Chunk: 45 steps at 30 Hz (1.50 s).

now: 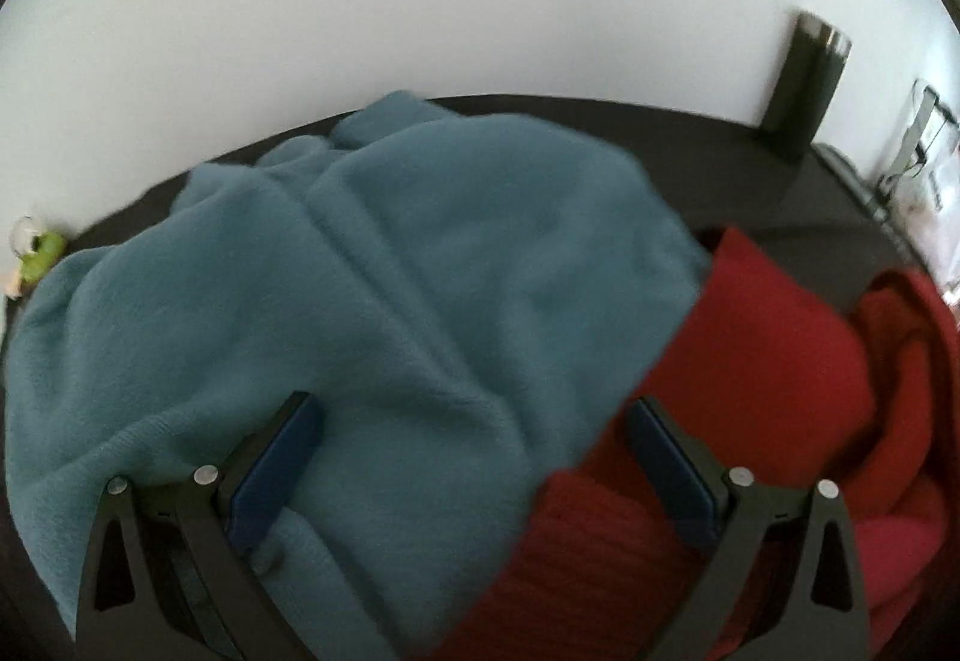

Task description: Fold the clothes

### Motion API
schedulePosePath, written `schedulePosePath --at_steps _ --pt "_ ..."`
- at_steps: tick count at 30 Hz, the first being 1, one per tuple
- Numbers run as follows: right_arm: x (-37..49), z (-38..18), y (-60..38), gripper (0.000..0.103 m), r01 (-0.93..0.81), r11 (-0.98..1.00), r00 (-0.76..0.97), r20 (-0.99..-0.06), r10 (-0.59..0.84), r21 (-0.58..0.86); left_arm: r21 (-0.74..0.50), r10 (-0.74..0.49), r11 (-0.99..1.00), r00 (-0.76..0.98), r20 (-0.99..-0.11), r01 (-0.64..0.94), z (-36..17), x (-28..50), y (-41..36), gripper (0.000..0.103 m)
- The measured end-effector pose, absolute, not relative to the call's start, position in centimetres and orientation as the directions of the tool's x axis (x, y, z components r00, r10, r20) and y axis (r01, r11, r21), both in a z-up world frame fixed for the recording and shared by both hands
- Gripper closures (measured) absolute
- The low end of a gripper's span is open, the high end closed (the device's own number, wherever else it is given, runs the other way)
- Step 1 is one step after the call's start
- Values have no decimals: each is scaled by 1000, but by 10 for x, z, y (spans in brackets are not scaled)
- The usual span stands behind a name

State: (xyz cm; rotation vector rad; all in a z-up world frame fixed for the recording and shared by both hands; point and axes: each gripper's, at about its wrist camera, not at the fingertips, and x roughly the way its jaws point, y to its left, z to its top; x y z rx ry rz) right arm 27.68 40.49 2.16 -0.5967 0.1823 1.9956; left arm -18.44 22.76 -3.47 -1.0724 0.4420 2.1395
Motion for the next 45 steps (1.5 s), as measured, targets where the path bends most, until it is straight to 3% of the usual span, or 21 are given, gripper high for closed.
schedulePosePath --at_steps 9,17,25,30,35,39,45 --pt "267 9 395 15 -844 -523 -394 -524 755 -119 83 344 -770 -522 -781 -633 -35 -216 161 1" --pt "245 15 388 15 -783 -620 -543 -540 643 50 146 250 -822 -581 -775 -550 -34 -226 118 1" --pt "171 15 285 15 -381 -916 -791 -557 254 124 197 163 -858 -615 -772 -474 -28 -227 93 1" --pt "116 9 212 15 -167 -983 -791 -605 85 80 251 107 -863 -644 -758 -439 -23 -213 92 1" --pt "60 -12 195 15 -76 -979 -714 -695 -80 191 345 42 -844 -692 -721 -411 -13 -189 91 1" --pt "37 -39 199 15 -91 -978 -616 -782 -92 187 296 103 -848 -684 -722 -440 9 -165 87 1" --pt "54 -49 185 14 19 -997 -564 -823 -67 69 193 233 -829 -638 -734 -525 38 -137 99 1"
